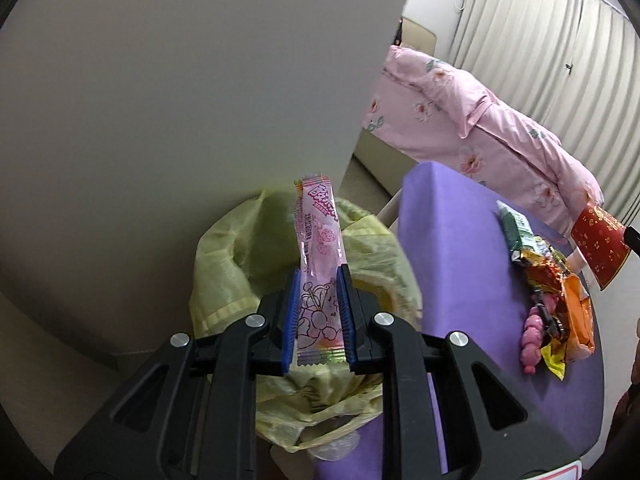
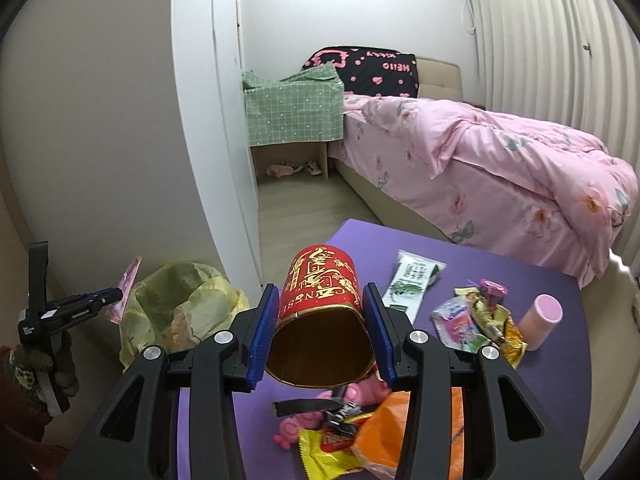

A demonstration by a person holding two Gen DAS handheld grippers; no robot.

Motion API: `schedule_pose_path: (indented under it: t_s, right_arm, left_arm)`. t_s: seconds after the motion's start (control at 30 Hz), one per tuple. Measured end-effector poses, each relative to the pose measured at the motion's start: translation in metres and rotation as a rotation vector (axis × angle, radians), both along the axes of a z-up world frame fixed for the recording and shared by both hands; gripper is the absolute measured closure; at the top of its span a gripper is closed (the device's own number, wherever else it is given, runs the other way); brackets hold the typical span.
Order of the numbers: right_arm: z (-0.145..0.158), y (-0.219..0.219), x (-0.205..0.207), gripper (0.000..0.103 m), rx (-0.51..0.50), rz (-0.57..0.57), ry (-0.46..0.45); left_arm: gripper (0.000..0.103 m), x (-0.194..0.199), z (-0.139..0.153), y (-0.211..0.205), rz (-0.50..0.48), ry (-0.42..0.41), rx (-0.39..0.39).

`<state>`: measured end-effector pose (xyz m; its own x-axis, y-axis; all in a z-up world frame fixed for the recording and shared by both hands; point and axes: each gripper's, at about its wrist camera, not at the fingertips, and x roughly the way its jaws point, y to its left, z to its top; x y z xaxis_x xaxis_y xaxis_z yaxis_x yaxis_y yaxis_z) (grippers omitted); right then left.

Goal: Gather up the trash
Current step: 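Carry both items to the trash bag and open both tools over it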

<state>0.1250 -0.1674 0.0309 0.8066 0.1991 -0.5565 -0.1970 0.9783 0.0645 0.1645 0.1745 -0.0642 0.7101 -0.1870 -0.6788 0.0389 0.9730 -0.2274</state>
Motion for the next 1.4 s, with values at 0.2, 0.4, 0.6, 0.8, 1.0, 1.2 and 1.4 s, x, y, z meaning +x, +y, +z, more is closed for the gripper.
schedule_pose_path:
  t_s: [0.2, 0.4, 0.6, 0.8, 1.0, 1.2, 1.4]
  right_arm:
    - [-0.006, 0.018, 0.015, 0.062, -0.012, 0.015, 0.024]
    - [-0.014, 0.033, 0.027, 0.061, -0.020, 0.034, 0.053]
    - [-0.019, 0.056, 0.044, 0.061, 0.022, 0.107, 0.077]
    - [-0.029, 0.111, 0.070, 0.061, 0.035, 0.216, 0.118]
    - [-0.043, 0.186, 0.092, 0.066, 0.005, 0.357, 0.156]
    - [-0.038, 0.207, 0.097, 0.066, -0.058, 0.376, 0.127]
    - [-0.044, 0.178, 0.086, 0.066, -0.116, 0.348, 0.130]
  left_arm:
    - [0.086, 0.013, -0.016, 0.005, -0.021, 0.040, -0.009]
    - [0.055, 0.031, -0.029, 0.013, -0.034, 0.075, -0.093]
    - [0.055, 0.016, -0.011, 0.046, 0.074, 0.003, -0.079]
    - [0.047, -0.017, 0.017, 0.083, 0.212, -0.131, -0.003]
    - [0.046, -0.033, 0.021, 0.107, 0.274, -0.155, -0.031]
    - [0.046, -0.025, 0.002, 0.104, 0.226, -0.110, -0.073]
    - [0.046, -0.015, -0.019, 0.089, 0.159, -0.053, -0.151]
